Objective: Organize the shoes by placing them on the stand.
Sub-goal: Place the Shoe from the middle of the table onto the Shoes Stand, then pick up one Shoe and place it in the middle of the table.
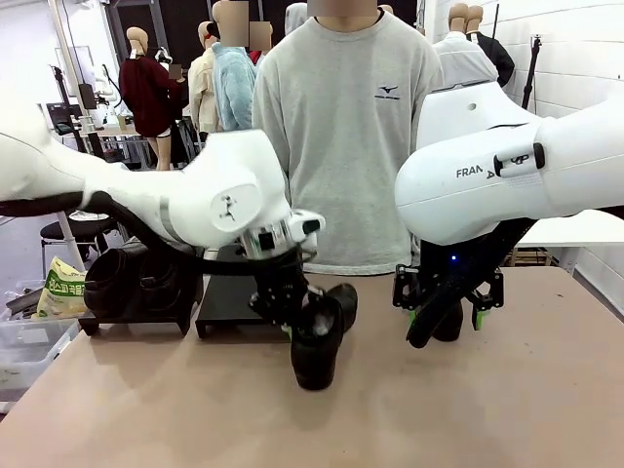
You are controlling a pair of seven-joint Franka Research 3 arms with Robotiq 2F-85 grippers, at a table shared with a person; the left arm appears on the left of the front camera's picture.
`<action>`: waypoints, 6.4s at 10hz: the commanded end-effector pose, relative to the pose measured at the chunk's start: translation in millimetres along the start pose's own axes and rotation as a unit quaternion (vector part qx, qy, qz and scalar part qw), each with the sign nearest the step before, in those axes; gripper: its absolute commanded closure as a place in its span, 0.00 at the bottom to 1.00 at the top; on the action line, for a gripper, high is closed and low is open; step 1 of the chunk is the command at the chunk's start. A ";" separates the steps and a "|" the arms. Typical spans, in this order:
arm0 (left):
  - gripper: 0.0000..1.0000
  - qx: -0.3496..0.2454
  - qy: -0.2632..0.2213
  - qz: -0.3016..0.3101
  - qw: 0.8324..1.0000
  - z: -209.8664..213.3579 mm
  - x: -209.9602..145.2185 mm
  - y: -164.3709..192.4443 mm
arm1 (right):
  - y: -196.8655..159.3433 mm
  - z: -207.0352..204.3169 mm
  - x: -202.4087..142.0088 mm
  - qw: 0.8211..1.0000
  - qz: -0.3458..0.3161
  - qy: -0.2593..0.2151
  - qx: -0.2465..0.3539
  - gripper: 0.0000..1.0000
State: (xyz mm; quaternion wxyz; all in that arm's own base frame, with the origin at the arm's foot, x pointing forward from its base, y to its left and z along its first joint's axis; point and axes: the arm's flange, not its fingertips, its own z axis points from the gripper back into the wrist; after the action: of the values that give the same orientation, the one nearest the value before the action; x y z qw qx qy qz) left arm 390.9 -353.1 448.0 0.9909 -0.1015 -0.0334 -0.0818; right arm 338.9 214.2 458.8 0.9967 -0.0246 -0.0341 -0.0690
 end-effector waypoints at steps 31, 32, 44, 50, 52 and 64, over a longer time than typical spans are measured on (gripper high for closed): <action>1.00 0.025 -0.168 0.091 0.981 12.3 103.1 222.4 | 0.5 2.1 1.1 1.000 0.001 0.000 0.003 0.00; 0.91 0.018 -0.156 0.098 0.983 10.6 104.2 220.2 | 0.5 2.1 1.1 1.000 0.001 0.000 0.003 0.00; 0.00 0.018 -0.153 0.091 0.984 18.1 100.5 216.9 | 0.5 2.1 1.1 1.000 0.001 0.000 0.003 0.00; 0.00 0.018 -0.153 0.091 0.984 18.1 100.5 216.9 | 0.5 2.1 1.1 1.000 0.001 0.000 0.003 0.00; 0.00 0.018 -0.153 0.091 0.984 18.1 100.5 216.9 | 0.5 2.1 1.1 1.000 0.001 0.000 0.003 0.00; 0.00 -0.096 -0.006 -0.026 0.995 4.3 -61.7 46.6 | 0.5 2.1 1.1 1.000 0.001 0.000 0.003 0.00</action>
State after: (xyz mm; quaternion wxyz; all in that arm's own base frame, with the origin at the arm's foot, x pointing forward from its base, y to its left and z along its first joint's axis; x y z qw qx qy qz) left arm 319.7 -306.4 430.8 0.9694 -0.2018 -0.0709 -0.1203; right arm 339.3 214.7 459.7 0.9967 -0.0246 -0.0354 -0.0690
